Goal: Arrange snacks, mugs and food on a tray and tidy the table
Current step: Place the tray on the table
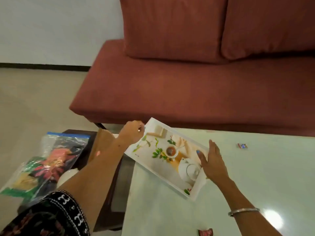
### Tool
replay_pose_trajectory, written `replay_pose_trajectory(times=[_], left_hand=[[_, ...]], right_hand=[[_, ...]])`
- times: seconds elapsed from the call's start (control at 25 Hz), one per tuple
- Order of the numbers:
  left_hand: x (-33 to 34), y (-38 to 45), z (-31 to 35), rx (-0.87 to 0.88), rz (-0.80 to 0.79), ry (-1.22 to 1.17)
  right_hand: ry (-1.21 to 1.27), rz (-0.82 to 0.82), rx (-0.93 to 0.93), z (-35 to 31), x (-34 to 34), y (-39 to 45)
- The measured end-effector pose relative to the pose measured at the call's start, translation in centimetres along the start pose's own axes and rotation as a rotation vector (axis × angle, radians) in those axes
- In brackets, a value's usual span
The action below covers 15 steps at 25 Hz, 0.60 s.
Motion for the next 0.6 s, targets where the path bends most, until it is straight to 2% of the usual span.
replay_pose_trajectory(times=[0.04,0.12,0.28,0.4,0.52,0.6], left_hand=[[1.9,1.0,-1.1,-0.045,-0.068,0.03],[5.5,3.1,-3.2,-0.099,-0.101,0.061],[9.9,6.7,-5.4,-0.201,-0.038,0.014],[11.7,9.0,-7.0,-0.269,-0.057,0.005],[12.3,9.9,-8.2,-0.341,-0.029,0.008],[12.4,9.9,-8.8,-0.413,0.006,-0.056]], right_hand=[[0.027,-0.002,0.074,1.9,1.3,-0.1],[0.074,0.011,0.168,5.6,3.9,0.1],[0.175,0.153,0.261,10.1,7.6,0.3],[0.25,0.307,0.384,11.7,8.6,1.5],[0.363,0.327,0.506,12.7,8.3,2.6],[0.425,0.327,0.518,12.9,7.2,3.1]])
Point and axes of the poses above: each hand's wrist, its own y-axis towards the middle knuckle, its own x-axis out of the palm, z = x × y, the point moved 1 cm from there along y, towards the middle knuckle, and after that the axes turned 7 degrees about y, right-handed, at the moved point
